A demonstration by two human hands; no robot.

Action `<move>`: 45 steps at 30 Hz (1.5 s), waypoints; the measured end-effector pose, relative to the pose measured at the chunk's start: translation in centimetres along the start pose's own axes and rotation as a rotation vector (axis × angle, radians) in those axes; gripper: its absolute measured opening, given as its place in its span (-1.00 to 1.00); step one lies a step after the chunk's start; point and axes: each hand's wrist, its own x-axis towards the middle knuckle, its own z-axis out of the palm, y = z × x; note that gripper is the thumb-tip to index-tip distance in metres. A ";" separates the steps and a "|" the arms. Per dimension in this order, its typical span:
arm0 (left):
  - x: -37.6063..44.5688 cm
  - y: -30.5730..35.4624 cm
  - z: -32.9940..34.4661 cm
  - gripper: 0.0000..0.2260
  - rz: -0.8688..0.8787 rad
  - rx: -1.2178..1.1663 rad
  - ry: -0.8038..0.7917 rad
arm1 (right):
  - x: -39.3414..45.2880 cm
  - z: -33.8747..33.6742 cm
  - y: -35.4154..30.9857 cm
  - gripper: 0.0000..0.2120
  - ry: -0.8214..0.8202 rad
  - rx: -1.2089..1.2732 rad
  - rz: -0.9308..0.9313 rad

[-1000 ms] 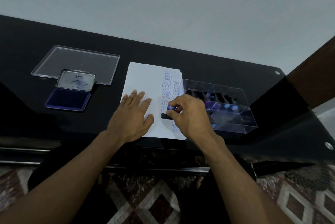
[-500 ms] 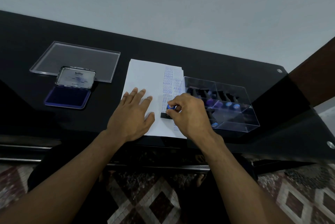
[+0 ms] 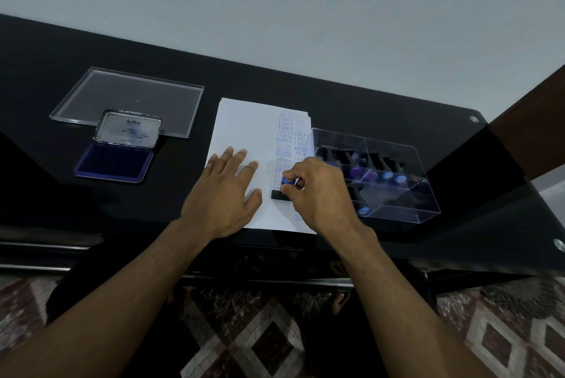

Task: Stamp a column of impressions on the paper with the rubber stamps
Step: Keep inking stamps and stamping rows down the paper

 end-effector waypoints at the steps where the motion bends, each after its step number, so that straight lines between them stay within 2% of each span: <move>1: 0.0 0.0 0.0 -0.30 0.001 -0.001 0.001 | 0.0 0.0 0.0 -0.85 0.001 -0.001 -0.004; 14: 0.0 -0.1 0.2 -0.36 0.001 -0.005 0.014 | -0.1 -0.2 -0.1 -0.85 0.000 0.023 -0.019; 21: 0.0 -0.2 0.3 -0.35 0.005 0.003 0.017 | 0.0 0.0 0.1 -0.93 0.004 0.059 -0.026; 45: -0.1 -0.2 0.2 -0.34 0.011 -0.013 0.025 | 0.5 0.1 0.3 -0.94 -0.027 0.082 0.008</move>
